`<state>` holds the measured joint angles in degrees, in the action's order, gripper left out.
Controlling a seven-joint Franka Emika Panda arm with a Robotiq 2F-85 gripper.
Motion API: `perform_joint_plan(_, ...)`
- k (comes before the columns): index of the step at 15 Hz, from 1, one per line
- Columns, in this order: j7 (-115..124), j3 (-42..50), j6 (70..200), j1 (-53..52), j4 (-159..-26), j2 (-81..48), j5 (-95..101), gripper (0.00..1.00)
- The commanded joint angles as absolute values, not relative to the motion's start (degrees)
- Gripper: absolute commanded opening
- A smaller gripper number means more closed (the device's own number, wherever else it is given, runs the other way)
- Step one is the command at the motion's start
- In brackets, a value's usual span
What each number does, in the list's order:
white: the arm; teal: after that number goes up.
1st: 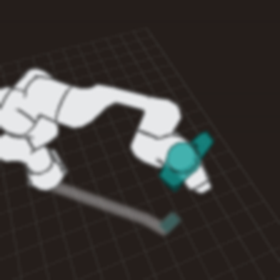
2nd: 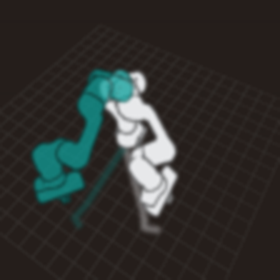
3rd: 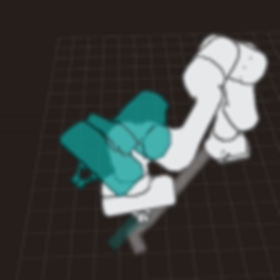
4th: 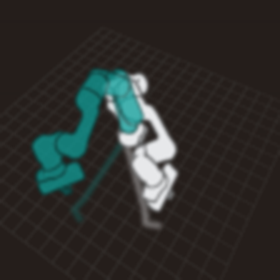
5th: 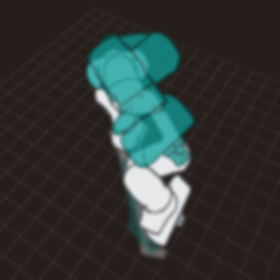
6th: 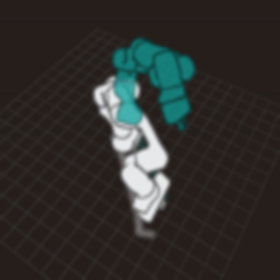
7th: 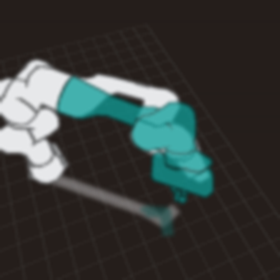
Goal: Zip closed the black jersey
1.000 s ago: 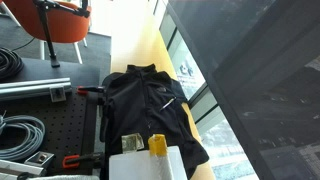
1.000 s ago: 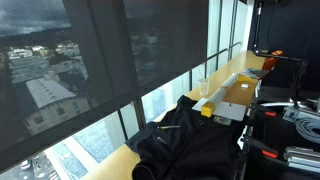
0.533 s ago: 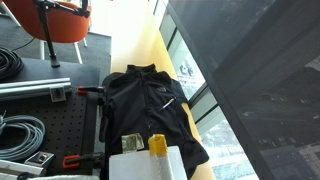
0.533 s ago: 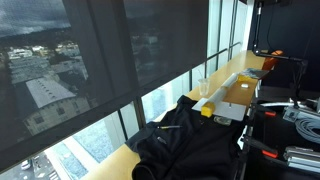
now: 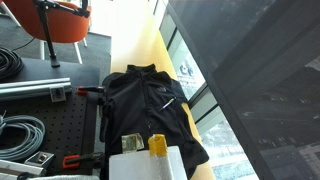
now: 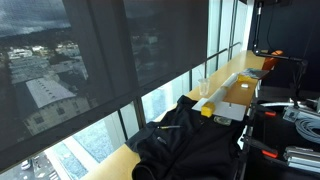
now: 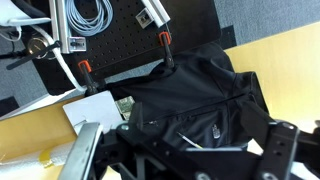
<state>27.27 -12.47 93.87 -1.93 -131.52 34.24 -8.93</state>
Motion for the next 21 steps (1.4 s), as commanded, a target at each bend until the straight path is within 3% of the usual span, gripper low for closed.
perform_joint_plan(1, 26.6, -12.6, 95.3, -1.8, -132.1, 33.4, -8.4, 1.00)
perform_joint_plan(6, 18.4, -11.5, 104.5, -2.5, -134.3, 28.3, -6.0, 1.00)
perform_joint_plan(10, 14.0, -11.8, 120.9, -2.9, -140.0, 22.7, -2.2, 1.00)
perform_joint_plan(15, 15.2, -11.3, 138.5, -2.1, -143.7, 10.5, 2.0, 1.00)
perform_joint_plan(21, 14.9, -8.4, 150.4, -2.6, -139.7, -7.1, 4.5, 1.00)
